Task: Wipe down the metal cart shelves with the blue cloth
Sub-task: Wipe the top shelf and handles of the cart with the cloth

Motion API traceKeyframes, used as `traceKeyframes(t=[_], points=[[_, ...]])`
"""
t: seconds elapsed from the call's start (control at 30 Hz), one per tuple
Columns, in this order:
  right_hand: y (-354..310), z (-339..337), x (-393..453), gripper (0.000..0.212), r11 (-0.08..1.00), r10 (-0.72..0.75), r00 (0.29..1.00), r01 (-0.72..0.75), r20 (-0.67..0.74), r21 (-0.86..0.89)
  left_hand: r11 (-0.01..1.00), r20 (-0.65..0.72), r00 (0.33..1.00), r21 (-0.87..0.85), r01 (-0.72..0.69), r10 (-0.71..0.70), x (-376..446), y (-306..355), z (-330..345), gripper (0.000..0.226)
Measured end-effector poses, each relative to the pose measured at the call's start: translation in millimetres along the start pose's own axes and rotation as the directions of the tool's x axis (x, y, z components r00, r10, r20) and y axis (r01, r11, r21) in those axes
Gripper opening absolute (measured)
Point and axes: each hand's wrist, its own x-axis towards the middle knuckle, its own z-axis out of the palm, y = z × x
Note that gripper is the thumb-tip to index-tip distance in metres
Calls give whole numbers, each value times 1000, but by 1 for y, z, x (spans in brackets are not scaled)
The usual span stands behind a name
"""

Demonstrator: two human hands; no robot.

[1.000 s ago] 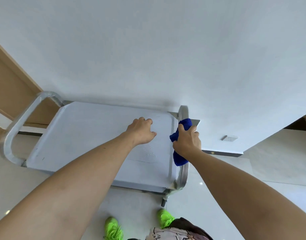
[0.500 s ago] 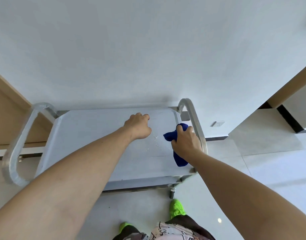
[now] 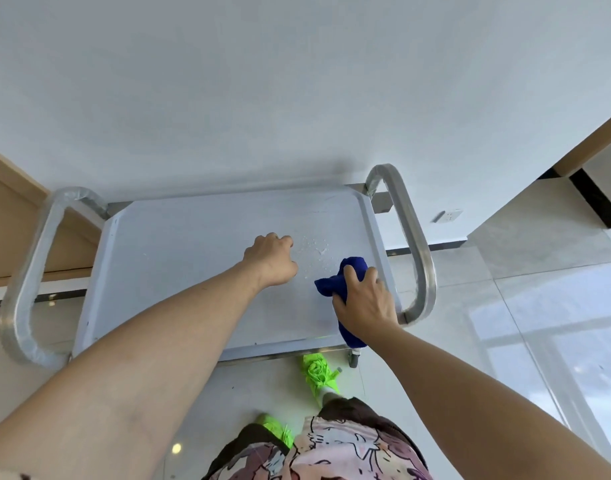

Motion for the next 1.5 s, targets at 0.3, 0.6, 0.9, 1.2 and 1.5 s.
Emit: traceKeyframes(t=[0.3, 0.6, 0.9, 1.2, 1.5], points=[[29, 63, 23, 72, 954, -235, 952, 265, 194, -141, 993, 1, 1000, 116, 24, -24, 31, -7, 39, 56], [21, 93, 28, 77, 958, -278, 957, 282, 78, -48, 992, -1, 1000, 127, -5, 5, 67, 6, 78, 66], [16, 97, 85, 73, 979, -199, 973, 203, 114, -27, 994, -75, 993, 49, 95, -91, 99, -5, 86, 60], [4, 93, 139, 72, 984, -175, 977, 178, 120, -12, 990, -43, 991, 57, 129, -127, 130, -11, 83, 65], [8, 82, 223, 71, 994, -105, 991, 107, 79, -19, 983, -78, 991, 145, 116, -106, 154, -14, 86, 68]])
